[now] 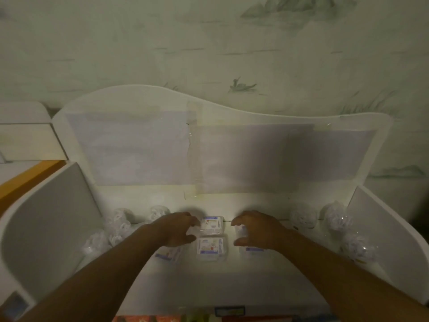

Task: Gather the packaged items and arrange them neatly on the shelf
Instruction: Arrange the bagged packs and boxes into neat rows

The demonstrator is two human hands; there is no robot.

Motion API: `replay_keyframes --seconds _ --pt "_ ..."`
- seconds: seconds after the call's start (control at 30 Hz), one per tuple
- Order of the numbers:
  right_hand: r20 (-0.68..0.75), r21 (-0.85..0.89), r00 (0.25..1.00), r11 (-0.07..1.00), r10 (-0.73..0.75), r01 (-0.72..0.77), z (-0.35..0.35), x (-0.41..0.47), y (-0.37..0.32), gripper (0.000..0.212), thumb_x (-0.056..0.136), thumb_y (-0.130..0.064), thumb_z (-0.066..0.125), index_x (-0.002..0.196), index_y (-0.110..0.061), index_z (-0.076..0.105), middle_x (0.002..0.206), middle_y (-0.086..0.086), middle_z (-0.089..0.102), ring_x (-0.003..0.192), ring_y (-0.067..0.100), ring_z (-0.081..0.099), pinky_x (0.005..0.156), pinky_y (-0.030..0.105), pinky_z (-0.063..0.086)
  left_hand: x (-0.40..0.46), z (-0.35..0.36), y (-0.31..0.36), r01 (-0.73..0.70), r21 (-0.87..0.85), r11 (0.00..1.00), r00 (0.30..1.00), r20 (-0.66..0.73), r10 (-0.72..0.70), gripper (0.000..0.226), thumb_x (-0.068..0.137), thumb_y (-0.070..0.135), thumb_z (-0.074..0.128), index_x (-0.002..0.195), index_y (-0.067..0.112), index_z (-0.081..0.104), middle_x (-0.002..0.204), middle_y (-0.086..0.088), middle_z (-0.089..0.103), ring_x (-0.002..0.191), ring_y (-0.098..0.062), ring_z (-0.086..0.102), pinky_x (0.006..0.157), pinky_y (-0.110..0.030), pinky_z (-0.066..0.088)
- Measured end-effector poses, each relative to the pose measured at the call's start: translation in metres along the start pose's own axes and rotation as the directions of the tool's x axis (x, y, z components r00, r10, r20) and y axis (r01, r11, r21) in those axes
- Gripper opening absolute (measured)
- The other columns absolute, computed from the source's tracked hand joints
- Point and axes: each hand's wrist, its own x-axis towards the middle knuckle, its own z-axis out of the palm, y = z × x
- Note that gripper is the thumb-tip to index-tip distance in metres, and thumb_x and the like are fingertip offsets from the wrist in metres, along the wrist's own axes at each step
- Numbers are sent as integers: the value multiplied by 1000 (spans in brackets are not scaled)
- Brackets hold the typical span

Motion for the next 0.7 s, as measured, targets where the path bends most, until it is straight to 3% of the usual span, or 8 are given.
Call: replay_keyframes --seconds 0.3,0.5,0.7 --pt "31 10 986 987 -162 161 23 20 -95 56 86 -47 65 137 -29 51 140 0 52 125 23 50 101 40 46 -4 7 -34 9 225 974 998 53 -21 47 95 30 53 141 29 43 148 2 42 131 -20 44 108 -35 36" --pt "14 48 988 987 -152 151 48 34 -125 59 85 -45 68 137 -22 52 137 5 54 119 26 55 97 38 49 0 4 -37 -94 235 967 993 86 75 53 92 27 57 142 23 42 147 -3 42 131 -23 44 108 -36 35" --pt "3 112 998 991 -69 68 62 44 -136 58 82 -42 71 133 -20 55 132 5 58 113 25 58 93 34 49 5 6 -40 -161 238 958 985 98 142 42 95 25 52 136 19 49 140 -7 49 127 -23 48 104 -35 39"
